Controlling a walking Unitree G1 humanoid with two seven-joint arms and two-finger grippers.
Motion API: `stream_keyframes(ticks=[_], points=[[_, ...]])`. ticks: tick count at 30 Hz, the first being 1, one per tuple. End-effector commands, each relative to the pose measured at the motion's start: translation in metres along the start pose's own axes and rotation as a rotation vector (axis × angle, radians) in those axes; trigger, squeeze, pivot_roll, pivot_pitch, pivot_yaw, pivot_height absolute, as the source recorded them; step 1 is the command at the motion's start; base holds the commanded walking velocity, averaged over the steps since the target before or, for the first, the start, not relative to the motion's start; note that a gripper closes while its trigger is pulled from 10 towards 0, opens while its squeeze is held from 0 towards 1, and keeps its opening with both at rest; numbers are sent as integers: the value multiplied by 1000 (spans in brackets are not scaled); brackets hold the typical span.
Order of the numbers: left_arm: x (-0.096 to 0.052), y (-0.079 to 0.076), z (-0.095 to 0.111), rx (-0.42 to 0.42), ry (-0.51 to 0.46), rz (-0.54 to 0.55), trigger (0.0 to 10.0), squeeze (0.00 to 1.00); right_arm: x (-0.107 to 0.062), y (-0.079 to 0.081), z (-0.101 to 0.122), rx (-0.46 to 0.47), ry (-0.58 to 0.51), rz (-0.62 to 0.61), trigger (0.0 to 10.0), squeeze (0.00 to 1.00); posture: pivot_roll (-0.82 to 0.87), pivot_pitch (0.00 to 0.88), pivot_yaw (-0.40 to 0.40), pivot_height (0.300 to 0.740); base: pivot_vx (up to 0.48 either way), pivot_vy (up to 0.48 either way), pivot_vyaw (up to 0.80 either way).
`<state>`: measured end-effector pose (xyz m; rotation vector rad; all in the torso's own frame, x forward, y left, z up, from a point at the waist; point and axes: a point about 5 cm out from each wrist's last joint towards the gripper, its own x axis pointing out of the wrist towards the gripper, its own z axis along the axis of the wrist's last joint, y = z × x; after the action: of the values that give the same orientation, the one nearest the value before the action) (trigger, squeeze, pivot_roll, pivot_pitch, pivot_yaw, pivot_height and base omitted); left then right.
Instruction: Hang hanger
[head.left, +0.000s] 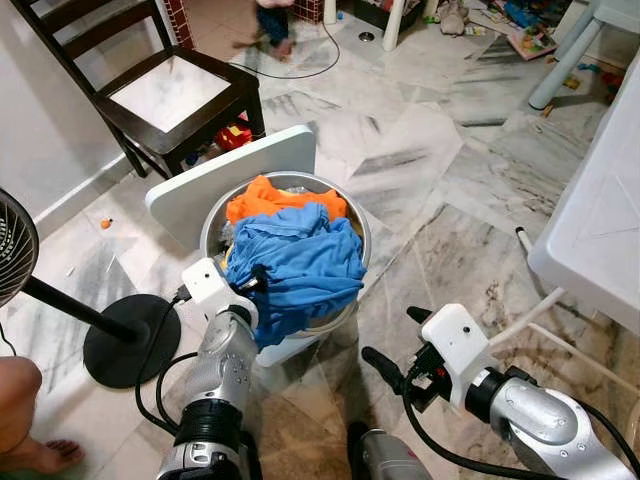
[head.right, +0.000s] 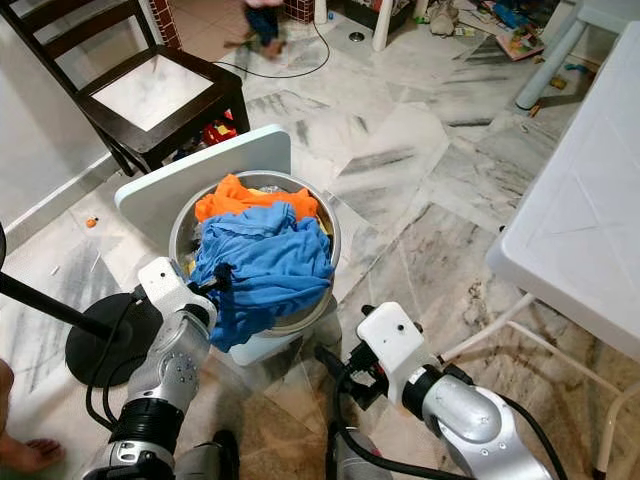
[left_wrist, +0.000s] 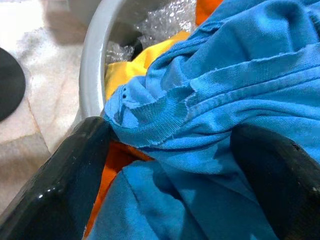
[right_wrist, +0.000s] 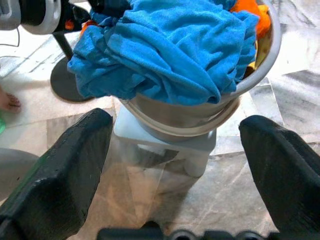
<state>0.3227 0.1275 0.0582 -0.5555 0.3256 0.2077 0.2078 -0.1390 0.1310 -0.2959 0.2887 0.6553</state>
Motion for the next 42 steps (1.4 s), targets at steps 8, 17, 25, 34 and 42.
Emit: stream_keyframes(ticks=[8, 17, 25, 34, 42], points=[[4, 4, -3, -18, 29, -12, 3686, 0, -4, 1, 0, -3, 3, -7, 10000, 0, -260, 291, 12, 740, 0, 0, 0], [9, -5, -4, -37, 52, -103, 3608, 0, -4, 1, 1, -20, 0, -14, 10000, 0, -263, 292, 12, 740, 0, 0, 0], [11, -3, -7, -39, 69, -123, 0, 0, -4, 0, 2, -28, -1, -16, 10000, 0, -266, 292, 9, 740, 0, 0, 0], [12, 0, -7, -41, 65, -119, 0, 0, -1, -1, 1, -31, -3, -14, 10000, 0, -262, 281, 9, 740, 0, 0, 0], [13, 0, -6, -43, 57, -116, 0, 0, 1, -3, 1, -33, -6, -22, 10000, 0, -260, 269, 10, 740, 0, 0, 0]])
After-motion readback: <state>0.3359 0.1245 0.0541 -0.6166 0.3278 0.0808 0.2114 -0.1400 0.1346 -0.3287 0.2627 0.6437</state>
